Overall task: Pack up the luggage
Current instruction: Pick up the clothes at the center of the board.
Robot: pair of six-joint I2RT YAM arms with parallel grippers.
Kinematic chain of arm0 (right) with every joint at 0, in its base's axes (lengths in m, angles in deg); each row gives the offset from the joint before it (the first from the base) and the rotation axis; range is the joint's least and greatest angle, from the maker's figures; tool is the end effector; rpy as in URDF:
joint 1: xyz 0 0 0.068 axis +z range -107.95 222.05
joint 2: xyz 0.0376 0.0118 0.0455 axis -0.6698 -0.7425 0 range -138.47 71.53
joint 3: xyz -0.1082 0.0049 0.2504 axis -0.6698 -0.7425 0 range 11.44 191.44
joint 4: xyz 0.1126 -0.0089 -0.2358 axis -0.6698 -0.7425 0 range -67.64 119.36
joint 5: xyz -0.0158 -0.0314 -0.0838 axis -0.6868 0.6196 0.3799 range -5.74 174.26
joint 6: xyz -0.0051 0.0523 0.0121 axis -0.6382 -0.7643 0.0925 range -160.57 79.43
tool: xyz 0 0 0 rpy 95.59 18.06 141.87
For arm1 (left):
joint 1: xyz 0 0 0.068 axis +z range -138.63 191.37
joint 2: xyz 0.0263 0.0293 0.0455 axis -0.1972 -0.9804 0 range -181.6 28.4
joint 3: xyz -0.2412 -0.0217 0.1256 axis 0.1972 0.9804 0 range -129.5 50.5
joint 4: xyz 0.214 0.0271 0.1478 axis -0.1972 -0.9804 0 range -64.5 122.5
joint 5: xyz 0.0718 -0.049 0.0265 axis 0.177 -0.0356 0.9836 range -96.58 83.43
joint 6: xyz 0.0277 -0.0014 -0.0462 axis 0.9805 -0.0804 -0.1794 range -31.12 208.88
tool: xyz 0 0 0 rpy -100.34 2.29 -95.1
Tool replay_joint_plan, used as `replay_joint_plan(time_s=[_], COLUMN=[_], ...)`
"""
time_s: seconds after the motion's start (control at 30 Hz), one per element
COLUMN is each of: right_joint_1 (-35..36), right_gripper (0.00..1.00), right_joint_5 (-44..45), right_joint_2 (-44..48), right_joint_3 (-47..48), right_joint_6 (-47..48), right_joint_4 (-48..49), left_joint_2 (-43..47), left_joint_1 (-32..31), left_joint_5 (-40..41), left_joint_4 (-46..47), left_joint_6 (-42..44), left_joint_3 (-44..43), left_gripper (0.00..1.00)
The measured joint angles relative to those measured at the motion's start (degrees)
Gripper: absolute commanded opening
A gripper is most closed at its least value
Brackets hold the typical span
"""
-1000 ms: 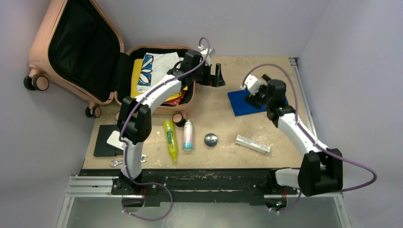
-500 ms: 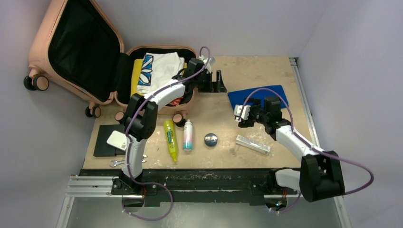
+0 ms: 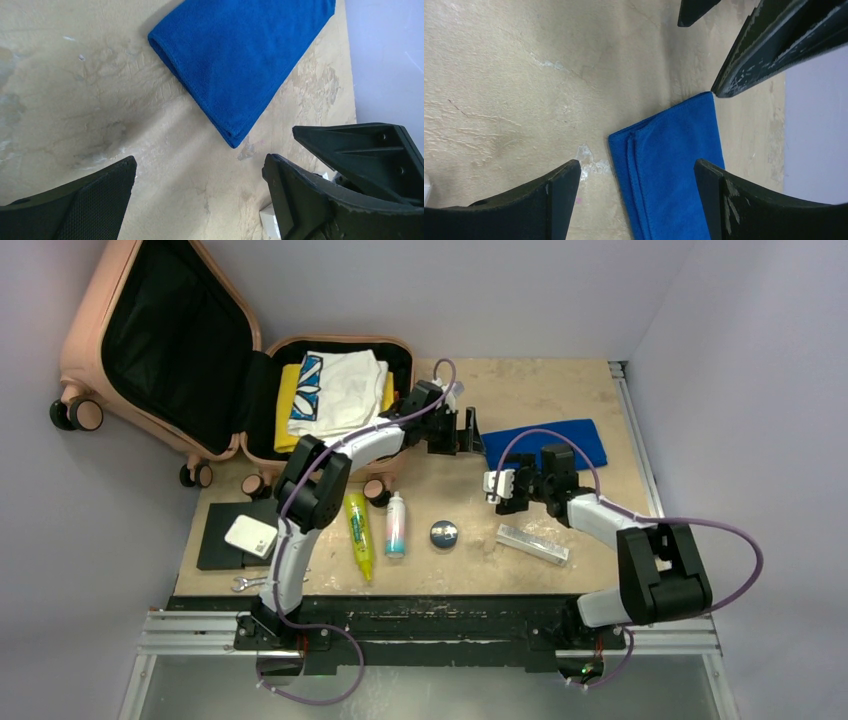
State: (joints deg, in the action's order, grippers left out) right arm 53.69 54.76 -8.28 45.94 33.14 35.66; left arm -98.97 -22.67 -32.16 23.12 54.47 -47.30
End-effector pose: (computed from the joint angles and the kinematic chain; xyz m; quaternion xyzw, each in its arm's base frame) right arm 0.2607 0.0716 0.1753 -0.6722 0.5675 -0.0177 0.4752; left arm 0.4103 -0.2957 0.1879 0.0926 0.8803 -0.4016 0.2351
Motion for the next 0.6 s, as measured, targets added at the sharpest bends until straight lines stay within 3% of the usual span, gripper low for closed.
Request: replay_joint_plan(time_s=[0.6], right_joint_1=[0.5], right_gripper=[0.81], right_joint_5=[1.5], right_joint_2=[-9.4], right_joint_3=[3.3], right_joint_6=[4.8], right_joint_4=[2.6], left_joint_2=[-5.8], left_joint_1=[-2.0], left_joint_5=[-3.2], left_joint_4=[1.6], left_joint_6=[-4.1], left_joint_3=[-2.5], left_gripper=[0.99])
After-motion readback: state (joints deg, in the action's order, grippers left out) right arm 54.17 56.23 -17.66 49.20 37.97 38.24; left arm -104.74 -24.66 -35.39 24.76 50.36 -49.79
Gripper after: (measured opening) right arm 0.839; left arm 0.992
